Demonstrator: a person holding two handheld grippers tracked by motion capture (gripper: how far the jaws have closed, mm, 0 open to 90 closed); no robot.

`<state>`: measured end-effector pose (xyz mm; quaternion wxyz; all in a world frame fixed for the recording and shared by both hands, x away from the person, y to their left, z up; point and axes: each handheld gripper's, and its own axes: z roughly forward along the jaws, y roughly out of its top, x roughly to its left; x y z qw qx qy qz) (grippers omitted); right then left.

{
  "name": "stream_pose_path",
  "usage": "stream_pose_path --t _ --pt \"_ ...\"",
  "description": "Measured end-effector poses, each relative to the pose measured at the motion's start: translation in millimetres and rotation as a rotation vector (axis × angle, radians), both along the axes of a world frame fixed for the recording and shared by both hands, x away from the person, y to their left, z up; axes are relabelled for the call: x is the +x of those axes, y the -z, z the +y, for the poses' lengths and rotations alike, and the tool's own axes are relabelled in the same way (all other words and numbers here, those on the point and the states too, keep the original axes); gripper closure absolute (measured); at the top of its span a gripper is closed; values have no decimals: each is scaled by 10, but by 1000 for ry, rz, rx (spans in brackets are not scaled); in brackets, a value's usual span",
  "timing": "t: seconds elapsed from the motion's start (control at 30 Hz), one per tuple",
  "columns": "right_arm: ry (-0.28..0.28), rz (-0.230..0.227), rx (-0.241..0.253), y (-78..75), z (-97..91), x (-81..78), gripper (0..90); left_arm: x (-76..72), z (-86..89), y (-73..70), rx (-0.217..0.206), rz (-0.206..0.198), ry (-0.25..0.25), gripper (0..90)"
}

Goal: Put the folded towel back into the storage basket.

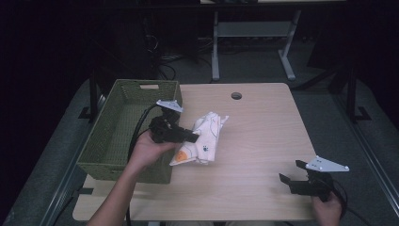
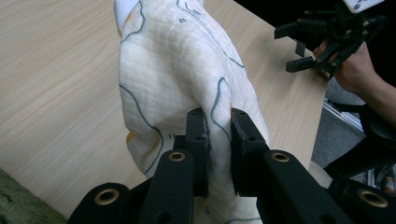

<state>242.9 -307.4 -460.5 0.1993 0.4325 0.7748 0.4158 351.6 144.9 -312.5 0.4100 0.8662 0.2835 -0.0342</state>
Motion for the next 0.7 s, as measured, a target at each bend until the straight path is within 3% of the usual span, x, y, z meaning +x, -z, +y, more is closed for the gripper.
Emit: stream_pose_path --t 0.7 --pt "19 -4 6 -11 -3 -39 140 75 489 -228 -58 -8 -23 803"
